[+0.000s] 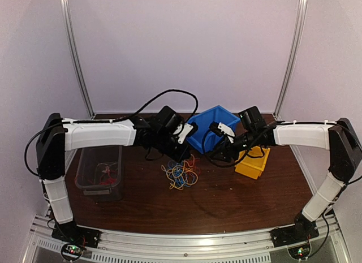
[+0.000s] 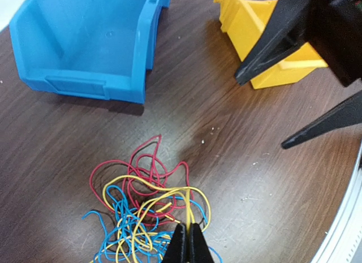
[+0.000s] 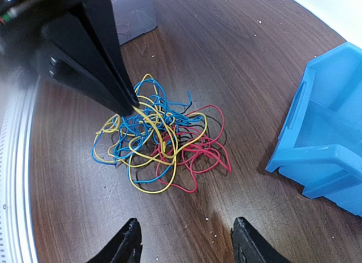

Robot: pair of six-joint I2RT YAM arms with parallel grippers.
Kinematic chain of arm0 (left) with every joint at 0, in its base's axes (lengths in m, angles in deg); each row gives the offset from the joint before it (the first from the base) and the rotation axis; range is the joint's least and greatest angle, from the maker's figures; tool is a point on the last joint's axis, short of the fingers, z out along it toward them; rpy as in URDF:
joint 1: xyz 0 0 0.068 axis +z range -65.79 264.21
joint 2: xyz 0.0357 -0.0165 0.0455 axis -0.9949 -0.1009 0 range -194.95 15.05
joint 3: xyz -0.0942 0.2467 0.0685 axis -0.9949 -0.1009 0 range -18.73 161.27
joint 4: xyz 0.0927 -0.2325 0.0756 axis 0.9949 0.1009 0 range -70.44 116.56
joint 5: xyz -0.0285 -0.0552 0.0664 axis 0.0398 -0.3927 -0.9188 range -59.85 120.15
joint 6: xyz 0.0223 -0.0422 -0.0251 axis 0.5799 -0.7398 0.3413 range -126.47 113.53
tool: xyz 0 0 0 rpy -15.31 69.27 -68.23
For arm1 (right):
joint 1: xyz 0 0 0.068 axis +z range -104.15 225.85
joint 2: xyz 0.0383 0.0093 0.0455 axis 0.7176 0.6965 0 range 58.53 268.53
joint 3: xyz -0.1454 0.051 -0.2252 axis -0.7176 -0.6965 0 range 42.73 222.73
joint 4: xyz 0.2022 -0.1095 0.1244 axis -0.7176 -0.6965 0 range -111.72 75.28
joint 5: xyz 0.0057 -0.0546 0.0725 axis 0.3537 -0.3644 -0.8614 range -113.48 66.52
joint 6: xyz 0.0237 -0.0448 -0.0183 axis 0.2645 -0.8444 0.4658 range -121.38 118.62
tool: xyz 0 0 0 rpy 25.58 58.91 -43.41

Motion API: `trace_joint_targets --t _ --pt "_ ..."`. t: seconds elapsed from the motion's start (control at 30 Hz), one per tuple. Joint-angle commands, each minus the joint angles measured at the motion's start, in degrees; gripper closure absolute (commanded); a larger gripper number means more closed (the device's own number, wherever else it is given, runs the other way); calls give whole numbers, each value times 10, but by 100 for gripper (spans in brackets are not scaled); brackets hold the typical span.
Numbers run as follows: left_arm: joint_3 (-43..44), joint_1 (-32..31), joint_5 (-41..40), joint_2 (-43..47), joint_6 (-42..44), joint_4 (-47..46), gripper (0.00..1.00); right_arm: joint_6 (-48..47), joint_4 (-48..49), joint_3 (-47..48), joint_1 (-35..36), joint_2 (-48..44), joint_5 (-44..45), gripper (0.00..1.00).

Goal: Untangle the cables

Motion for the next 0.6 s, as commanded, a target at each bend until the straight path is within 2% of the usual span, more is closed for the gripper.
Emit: trace_joint_targets --t 0.0,0.3,0.47,0.57 --pt "22 -7 -22 86 9 -12 100 8 6 7 -3 -12 -12 43" --pt "31 -9 -56 186 16 -12 100 38 4 52 8 -43 -49 36" --pt "23 -10 -84 235 14 -34 100 22 -37 105 43 -11 -56 33" --pt "12 -10 -93 259 9 -50 100 21 -29 112 68 16 -50 33"
